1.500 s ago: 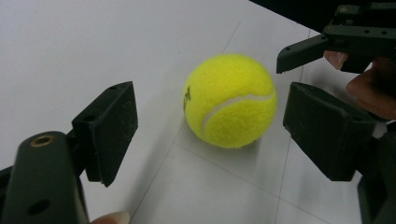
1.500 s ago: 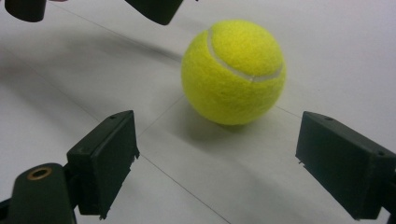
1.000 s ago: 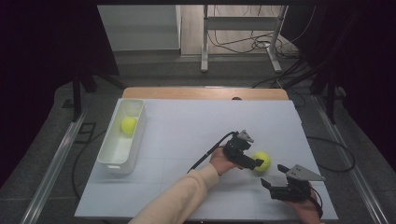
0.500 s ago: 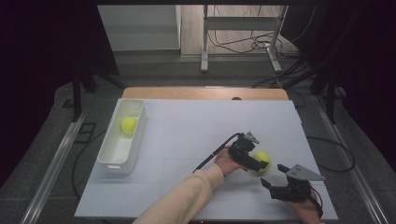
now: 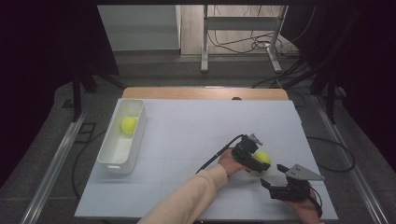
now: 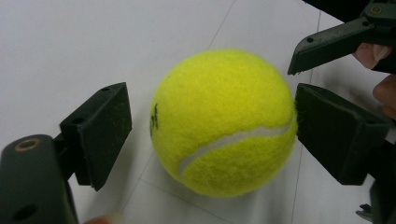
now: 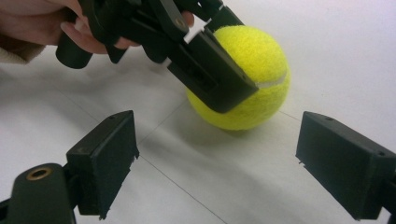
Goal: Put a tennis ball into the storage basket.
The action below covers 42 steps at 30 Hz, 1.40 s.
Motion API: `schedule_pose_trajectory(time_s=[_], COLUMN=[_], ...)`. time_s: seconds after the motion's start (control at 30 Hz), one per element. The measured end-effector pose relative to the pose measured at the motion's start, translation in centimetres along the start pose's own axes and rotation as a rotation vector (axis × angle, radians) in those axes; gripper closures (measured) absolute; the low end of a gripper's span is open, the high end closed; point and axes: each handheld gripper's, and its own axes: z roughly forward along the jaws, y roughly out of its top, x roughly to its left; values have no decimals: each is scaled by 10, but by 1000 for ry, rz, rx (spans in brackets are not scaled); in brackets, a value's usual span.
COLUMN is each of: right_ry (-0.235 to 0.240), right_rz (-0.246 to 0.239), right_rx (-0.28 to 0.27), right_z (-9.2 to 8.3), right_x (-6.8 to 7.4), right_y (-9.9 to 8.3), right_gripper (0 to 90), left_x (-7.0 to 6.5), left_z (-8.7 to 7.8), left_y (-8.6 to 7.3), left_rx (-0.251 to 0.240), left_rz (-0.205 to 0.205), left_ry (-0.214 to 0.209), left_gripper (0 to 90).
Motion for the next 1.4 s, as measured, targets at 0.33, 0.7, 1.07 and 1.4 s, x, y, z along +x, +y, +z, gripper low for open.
schedule_pose_trajectory(time_s=[0.33, 0.7, 1.07, 1.4], right_ry=[-3, -3, -5, -6], right_rz=[0, 1, -1, -2], right_rx=[-1, 0, 0, -1], right_z=[-1, -1, -1, -1], right_x=[-1, -1, -2, -1], right_y=[-1, -1, -1, -1], right_gripper=[131, 131, 131, 131], left_x=[1, 3, 0, -1], left_z=[-1, -16, -30, -45], left_y=[-1, -4, -8, -12], left_rx=[13, -22, -47, -78], left_rz=[-2, 1, 18, 15], left_ry=[-19, -16, -17, -2], left_gripper=[268, 268, 268, 268])
